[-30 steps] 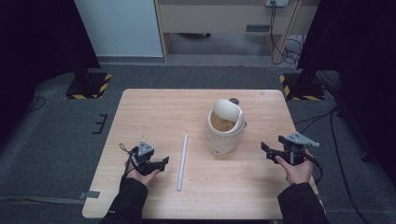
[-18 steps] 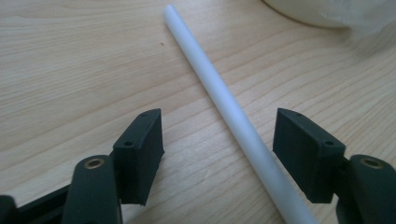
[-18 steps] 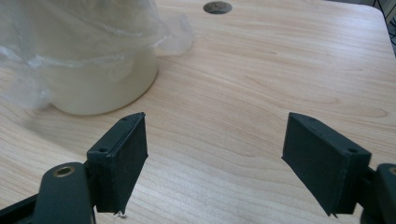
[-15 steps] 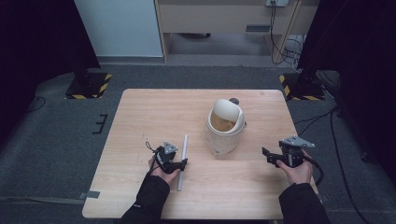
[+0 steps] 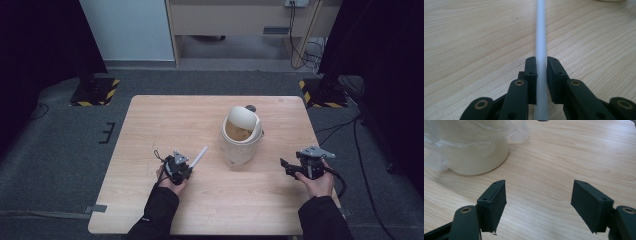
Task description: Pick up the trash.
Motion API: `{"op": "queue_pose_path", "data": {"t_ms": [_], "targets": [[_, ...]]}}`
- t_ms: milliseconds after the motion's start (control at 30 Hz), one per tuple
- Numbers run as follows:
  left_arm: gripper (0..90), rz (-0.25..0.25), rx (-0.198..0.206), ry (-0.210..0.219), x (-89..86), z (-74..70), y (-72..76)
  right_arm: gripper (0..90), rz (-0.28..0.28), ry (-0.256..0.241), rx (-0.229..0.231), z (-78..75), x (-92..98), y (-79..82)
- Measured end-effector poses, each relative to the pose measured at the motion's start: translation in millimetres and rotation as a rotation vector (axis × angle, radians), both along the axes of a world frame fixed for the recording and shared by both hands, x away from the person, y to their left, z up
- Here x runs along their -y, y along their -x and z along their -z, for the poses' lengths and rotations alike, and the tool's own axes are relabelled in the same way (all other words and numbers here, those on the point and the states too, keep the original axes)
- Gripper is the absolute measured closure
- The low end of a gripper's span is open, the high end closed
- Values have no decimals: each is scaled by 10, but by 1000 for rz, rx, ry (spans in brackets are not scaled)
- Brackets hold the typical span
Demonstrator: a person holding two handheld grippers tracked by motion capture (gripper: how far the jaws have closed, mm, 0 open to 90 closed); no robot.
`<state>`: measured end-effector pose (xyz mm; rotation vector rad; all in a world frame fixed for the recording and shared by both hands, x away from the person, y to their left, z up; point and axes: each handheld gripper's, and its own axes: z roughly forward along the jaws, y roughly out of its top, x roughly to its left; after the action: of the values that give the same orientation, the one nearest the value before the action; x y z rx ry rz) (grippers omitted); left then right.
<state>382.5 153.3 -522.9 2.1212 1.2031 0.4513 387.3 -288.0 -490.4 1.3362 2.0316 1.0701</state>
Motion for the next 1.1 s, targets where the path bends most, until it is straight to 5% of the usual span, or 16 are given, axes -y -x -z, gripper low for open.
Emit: {"op": "queue_pose_path", "data": {"t_ms": [267, 533, 833, 1100], "targets": [[789, 33, 73, 71, -143, -227, 138, 293, -2, -22, 1, -37, 0, 5], [788, 47, 251, 230, -301, -632, 339, 287, -7, -90, 34, -138, -14, 14], [788, 33, 458, 307, -419, -1038, 450, 264, -62, -174, 149, -429, -156, 58], [789, 39, 524, 373, -424, -1239, 500, 261, -97, -230, 243, -706, -182, 115]]}}
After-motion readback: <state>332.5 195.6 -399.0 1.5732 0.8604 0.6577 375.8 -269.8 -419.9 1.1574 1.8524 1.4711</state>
